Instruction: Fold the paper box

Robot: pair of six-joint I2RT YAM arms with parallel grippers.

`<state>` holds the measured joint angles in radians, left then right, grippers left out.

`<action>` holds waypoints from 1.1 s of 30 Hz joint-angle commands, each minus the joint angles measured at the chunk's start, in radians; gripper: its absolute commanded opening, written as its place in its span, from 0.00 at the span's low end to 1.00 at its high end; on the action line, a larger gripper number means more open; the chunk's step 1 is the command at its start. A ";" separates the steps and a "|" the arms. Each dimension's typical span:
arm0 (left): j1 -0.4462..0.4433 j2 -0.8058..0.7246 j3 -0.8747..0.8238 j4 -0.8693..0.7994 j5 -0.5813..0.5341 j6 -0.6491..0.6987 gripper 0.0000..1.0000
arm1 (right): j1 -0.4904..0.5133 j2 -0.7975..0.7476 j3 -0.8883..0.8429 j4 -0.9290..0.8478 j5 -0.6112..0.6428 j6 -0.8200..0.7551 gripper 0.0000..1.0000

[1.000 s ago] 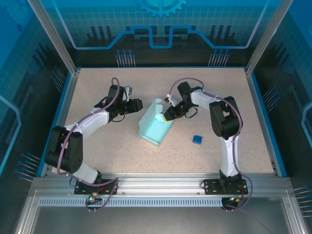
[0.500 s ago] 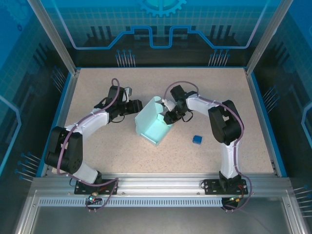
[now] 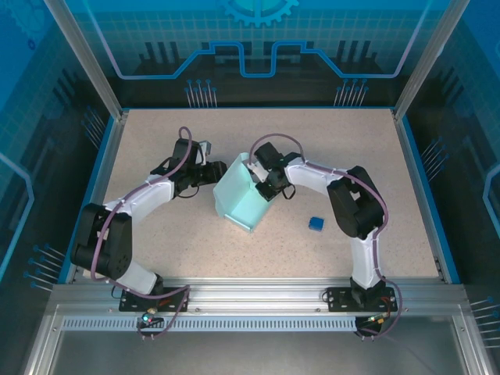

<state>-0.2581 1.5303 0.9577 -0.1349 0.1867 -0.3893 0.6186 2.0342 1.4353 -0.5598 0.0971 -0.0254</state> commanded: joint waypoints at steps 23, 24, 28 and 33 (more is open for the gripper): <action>-0.001 -0.052 -0.039 -0.019 0.007 0.020 0.56 | -0.048 -0.063 -0.061 0.044 -0.065 0.100 0.36; -0.001 -0.052 -0.040 -0.019 0.008 0.022 0.56 | -0.052 -0.067 -0.063 0.045 -0.074 0.102 0.37; -0.001 -0.052 -0.040 -0.019 0.008 0.021 0.56 | -0.071 -0.081 -0.072 0.057 -0.118 0.114 0.43; -0.001 -0.052 -0.040 -0.019 0.007 0.024 0.56 | -0.091 -0.105 -0.082 0.073 -0.169 0.137 0.53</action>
<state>-0.2581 1.5097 0.9318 -0.1375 0.1875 -0.3889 0.5457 1.9759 1.3621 -0.5003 -0.0128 0.0902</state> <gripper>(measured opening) 0.562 0.523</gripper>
